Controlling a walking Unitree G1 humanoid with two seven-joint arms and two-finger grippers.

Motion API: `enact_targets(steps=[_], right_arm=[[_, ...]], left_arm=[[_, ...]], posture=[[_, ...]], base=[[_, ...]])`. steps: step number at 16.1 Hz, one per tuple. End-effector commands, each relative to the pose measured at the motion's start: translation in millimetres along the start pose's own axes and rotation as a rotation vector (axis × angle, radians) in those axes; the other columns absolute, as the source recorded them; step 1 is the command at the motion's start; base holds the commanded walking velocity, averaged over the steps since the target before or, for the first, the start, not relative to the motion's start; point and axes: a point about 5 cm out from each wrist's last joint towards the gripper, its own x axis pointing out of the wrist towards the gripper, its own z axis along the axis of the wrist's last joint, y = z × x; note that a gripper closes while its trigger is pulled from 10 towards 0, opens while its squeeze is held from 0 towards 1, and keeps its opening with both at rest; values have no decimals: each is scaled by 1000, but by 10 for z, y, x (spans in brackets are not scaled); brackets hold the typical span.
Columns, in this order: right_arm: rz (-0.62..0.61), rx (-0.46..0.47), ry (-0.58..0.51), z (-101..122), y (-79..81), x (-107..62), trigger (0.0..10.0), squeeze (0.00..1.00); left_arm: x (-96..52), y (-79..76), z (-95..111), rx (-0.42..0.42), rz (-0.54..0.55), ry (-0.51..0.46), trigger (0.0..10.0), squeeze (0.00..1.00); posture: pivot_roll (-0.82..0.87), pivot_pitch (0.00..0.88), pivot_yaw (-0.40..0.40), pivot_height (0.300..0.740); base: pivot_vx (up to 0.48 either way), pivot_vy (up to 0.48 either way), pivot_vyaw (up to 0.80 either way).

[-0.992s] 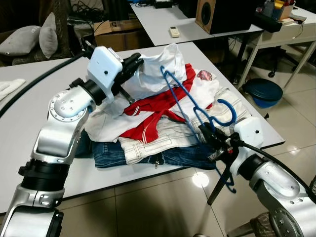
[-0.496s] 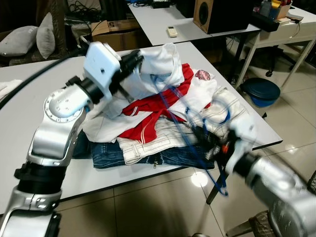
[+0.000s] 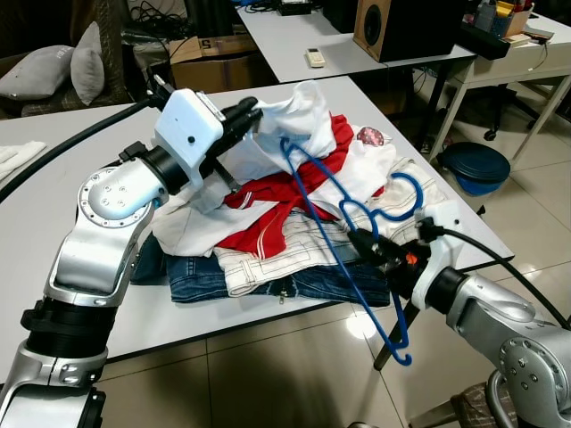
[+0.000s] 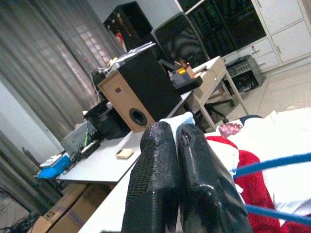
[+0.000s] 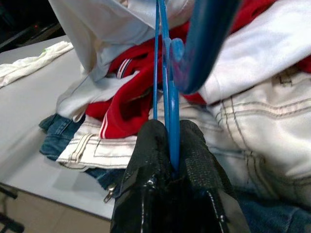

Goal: Hang hanger

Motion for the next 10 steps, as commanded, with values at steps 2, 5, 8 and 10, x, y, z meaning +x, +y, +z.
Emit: enact_targets(steps=[2, 5, 8, 10], right_arm=[[7, 49, 5, -4, 5, 22, 10000, 0], [-46, 68, -55, 117, -78, 62, 10000, 0], [-90, 165, -130, 240, -169, 98, 10000, 0], [-123, 249, -142, 251, -244, 108, 10000, 0]], left_arm=[[5, -15, 87, 11, -29, -41, 0, 0], [-40, -156, 23, -6, -155, 3, 0, 0], [-90, -294, -53, 20, -263, 50, 0, 0], [-119, -332, -77, 46, -311, 75, 0, 0]], posture=[[-43, 0, 28, 740], [-40, 0, 32, 740], [-39, 0, 37, 740], [-33, 0, 36, 740]], base=[[0, 0, 0], [0, 0, 0], [0, 0, 0], [0, 0, 0]])
